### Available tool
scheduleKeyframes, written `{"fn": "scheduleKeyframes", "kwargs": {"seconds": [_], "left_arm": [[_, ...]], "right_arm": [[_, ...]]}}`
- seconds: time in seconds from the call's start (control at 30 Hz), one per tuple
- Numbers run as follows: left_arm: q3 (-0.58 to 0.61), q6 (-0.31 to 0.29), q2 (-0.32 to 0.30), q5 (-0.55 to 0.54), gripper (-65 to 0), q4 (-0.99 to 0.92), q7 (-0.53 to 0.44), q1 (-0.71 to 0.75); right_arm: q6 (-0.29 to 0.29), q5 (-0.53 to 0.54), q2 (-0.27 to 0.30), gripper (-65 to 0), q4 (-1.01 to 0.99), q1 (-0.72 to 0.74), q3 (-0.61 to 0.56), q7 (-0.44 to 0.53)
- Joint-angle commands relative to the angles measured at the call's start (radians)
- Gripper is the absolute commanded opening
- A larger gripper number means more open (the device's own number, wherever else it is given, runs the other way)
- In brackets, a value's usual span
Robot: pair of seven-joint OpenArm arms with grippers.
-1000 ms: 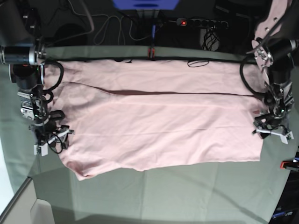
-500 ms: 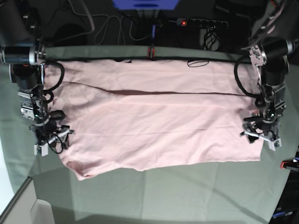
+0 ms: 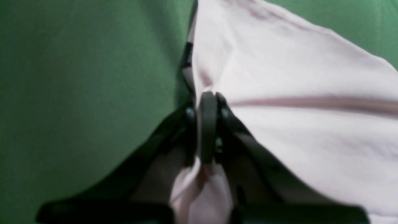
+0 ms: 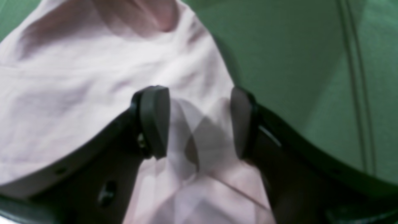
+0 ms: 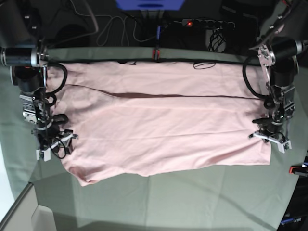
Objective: Layout the t-shirt on the table in an organized manner, then fold the t-shirt properly
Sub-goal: 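Lift the side edges with both grippers and fold toward the collar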
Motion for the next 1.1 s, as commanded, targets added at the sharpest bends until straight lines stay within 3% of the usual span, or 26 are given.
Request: {"fn": "scheduleKeyframes", "kwargs": {"seconds": [0.0, 0.07, 0.23, 0.37, 0.5, 0.63, 1.0, 1.07], "left_arm": [[-0.001, -0.008, -0.005, 0.003, -65.0, 0.007, 0.016, -0.014], [-0.001, -0.008, -0.005, 0.003, -64.9, 0.007, 0.016, -0.014], [-0.001, -0.008, -0.003, 0.005, -64.9, 0.007, 0.016, -0.014], [-0.001, -0.008, -0.003, 0.003, -64.9, 0.007, 0.016, -0.014], [-0.001, -0.008, -0.003, 0.002, -64.9, 0.016, 0.016, -0.014], [-0.001, -0.008, -0.005, 0.002, -64.9, 0.016, 0.016, -0.016], [-0.003, -0.008, -0.005, 0.002, -64.9, 0.016, 0.016, -0.014], [-0.003, -0.008, -0.005, 0.002, -64.9, 0.018, 0.016, -0.014]], "right_arm": [[0.001, 0.011, 0.010, -35.1, 0.009, 0.014, 0.001, 0.016], [0.001, 0.011, 0.010, -40.4, 0.009, 0.013, 0.001, 0.016], [0.001, 0.011, 0.011, -65.0, 0.013, 0.013, 0.001, 0.016], [0.002, 0.014, 0.016, -65.0, 0.030, 0.011, 0.009, 0.027], [0.041, 0.022, 0.029, -65.0, 0.164, -0.044, 0.017, 0.027], [0.038, 0.014, 0.023, -65.0, 0.282, -0.093, 0.063, 0.016], [0.038, 0.013, 0.025, -63.6, 0.280, -0.095, 0.063, -0.041], [0.038, 0.013, 0.023, -59.1, 0.280, -0.095, 0.060, -0.041]]}}
